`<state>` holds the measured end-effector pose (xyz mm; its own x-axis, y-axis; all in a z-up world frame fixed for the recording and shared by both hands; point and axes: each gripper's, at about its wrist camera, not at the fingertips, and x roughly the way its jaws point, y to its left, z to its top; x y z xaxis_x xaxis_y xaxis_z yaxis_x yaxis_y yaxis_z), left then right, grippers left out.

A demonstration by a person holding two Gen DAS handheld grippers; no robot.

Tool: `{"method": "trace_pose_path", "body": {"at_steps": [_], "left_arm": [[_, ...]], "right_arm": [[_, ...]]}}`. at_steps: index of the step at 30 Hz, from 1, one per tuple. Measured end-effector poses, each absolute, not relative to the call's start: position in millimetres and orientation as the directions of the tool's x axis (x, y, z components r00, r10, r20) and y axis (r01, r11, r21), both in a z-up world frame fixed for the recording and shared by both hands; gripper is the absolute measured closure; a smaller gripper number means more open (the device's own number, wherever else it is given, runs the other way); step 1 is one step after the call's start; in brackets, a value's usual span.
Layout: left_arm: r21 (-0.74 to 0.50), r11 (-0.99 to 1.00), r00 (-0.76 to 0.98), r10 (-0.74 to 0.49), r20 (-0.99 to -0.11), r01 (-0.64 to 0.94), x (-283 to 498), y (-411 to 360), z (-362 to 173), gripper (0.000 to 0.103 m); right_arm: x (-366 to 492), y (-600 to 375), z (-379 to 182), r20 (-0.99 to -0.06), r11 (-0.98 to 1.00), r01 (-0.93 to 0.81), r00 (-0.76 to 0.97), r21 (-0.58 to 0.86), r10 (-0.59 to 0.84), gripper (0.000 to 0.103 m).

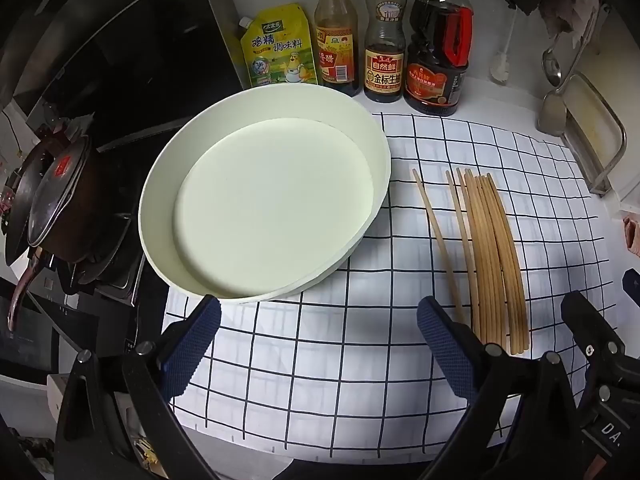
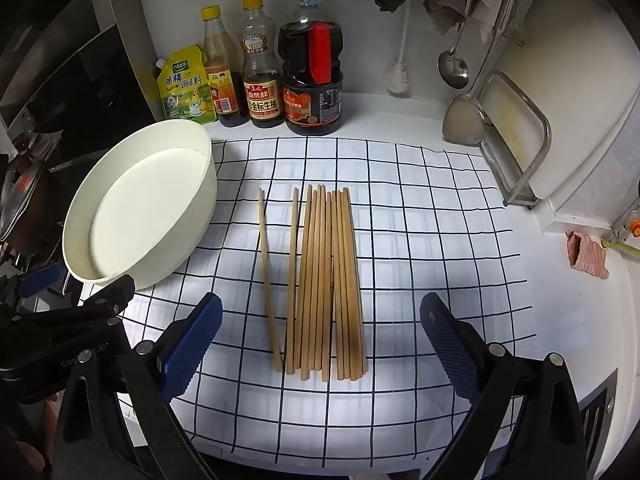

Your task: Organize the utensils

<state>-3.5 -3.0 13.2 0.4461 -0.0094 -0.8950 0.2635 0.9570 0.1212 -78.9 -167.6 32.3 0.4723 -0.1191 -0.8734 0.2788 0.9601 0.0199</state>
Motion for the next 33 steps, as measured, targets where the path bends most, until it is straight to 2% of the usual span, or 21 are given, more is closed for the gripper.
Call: {"method": "trace_pose_path", "body": {"at_steps": [33], "left_arm": [[0.117,0.958,0.464,-0.018,-0.885,0.261,-2.6,-3.3,19.2,0.006]], "right_arm": [[-77.8,-167.8,36.9,-0.864,0.961,0.276,0.489,0.019,-0.124,0.008]]}}
